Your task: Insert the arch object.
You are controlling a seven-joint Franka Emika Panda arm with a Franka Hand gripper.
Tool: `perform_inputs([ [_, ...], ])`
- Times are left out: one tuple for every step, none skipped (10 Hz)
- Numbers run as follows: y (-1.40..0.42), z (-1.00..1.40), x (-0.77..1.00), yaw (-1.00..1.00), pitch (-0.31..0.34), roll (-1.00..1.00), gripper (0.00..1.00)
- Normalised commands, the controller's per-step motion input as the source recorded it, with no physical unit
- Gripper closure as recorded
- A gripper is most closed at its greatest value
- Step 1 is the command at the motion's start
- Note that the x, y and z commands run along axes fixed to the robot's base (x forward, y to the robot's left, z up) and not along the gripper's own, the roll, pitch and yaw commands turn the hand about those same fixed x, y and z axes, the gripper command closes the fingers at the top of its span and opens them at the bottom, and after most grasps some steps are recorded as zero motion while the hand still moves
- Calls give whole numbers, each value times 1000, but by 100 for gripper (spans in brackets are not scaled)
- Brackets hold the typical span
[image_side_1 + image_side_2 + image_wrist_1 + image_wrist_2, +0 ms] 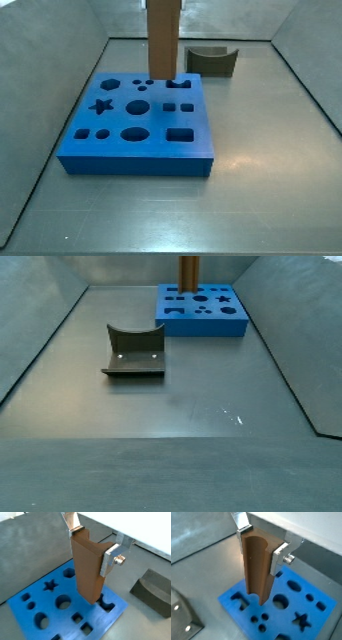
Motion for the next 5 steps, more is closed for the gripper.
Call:
perform_inputs([
  [383, -366, 197, 0, 20, -17, 100],
  [363, -349, 177, 0, 20, -14, 100],
  [274, -231, 211, 0, 31, -36, 100],
  [206, -177, 240, 0, 46, -21, 100],
  [43, -163, 343, -74, 50, -37, 100],
])
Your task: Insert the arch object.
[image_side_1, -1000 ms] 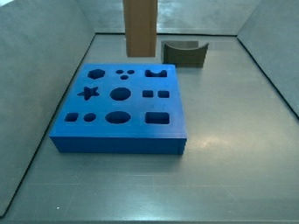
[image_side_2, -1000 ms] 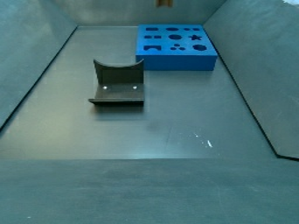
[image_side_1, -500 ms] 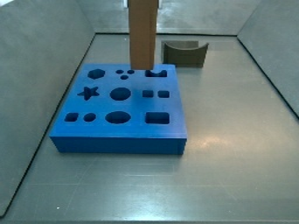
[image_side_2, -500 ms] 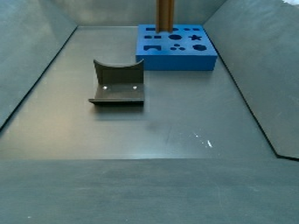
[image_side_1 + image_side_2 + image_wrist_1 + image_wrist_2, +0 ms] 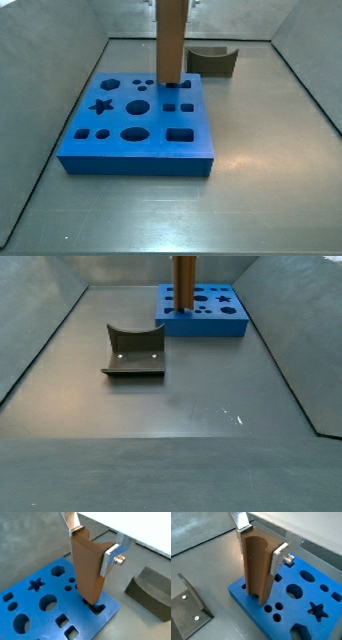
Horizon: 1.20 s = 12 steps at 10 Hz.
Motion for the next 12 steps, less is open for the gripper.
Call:
perform_inputs([
  [0, -200, 400, -206, 34, -29, 100],
  [0, -229, 274, -186, 0, -51, 100],
  [0, -254, 294, -160, 0, -59, 100],
  [0, -277, 283, -169, 0, -80, 100],
  [-11, -300, 160, -126, 0, -80, 100],
  [-29, -294, 6, -57, -16, -117, 100],
  [-40, -311, 0, -6, -3, -64, 100],
  [-60, -274, 0, 0, 0, -39, 100],
  [-100, -234, 0, 0, -7, -26, 100],
  [-74, -249, 0, 0, -4, -29, 100],
  [-3, -331, 0, 0, -3, 0, 100],
  [0, -337, 0, 0, 0, 0, 100],
])
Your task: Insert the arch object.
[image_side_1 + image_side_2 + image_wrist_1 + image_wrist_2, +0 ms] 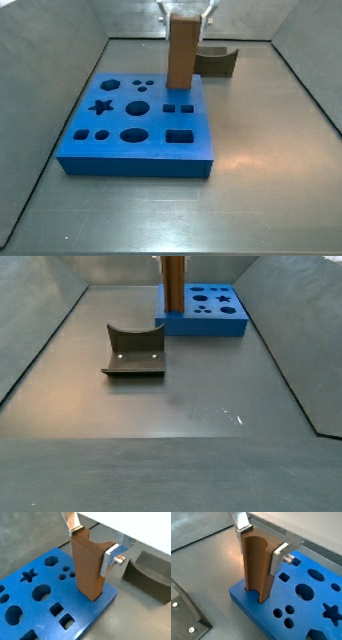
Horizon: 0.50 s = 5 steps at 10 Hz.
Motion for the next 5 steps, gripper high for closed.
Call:
perform_inputs([
  [0, -289, 0, 0, 0, 0, 100],
  [0, -277, 0, 0, 0, 1, 100],
  [0, -209, 0, 0, 0, 39, 100],
  [0, -237, 0, 0, -43, 24, 100],
  [0, -117, 0, 0, -61, -1, 100],
])
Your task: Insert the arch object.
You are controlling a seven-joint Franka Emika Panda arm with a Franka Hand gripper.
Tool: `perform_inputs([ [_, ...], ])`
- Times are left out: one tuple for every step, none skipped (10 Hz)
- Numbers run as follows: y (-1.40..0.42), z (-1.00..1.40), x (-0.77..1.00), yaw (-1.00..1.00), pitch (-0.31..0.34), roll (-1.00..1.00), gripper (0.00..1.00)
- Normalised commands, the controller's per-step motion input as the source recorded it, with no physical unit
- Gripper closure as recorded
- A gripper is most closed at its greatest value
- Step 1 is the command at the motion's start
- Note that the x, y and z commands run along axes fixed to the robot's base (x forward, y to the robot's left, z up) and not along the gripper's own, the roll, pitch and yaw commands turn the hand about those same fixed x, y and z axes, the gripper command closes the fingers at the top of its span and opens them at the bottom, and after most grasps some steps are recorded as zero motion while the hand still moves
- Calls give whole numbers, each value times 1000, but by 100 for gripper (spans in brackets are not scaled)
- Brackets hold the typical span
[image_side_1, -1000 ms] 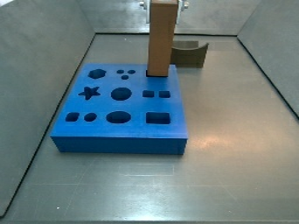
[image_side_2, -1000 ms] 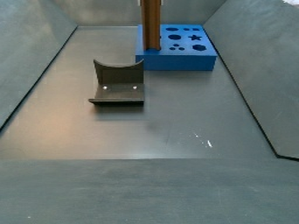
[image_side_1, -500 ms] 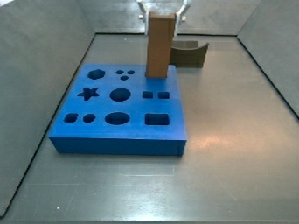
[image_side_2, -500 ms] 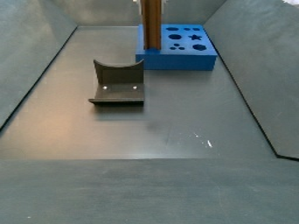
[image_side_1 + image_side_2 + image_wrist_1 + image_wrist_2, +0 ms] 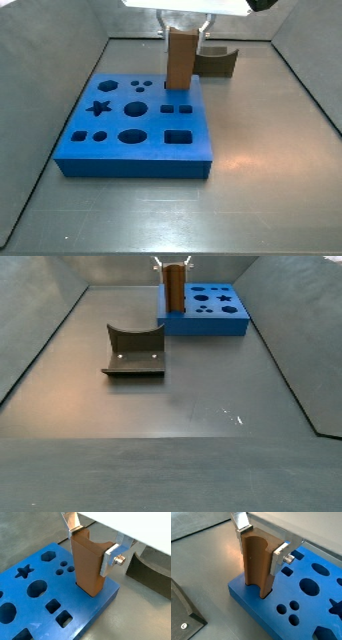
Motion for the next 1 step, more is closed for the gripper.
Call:
perform_inputs([
  [0, 0, 0, 0, 0, 0, 100],
])
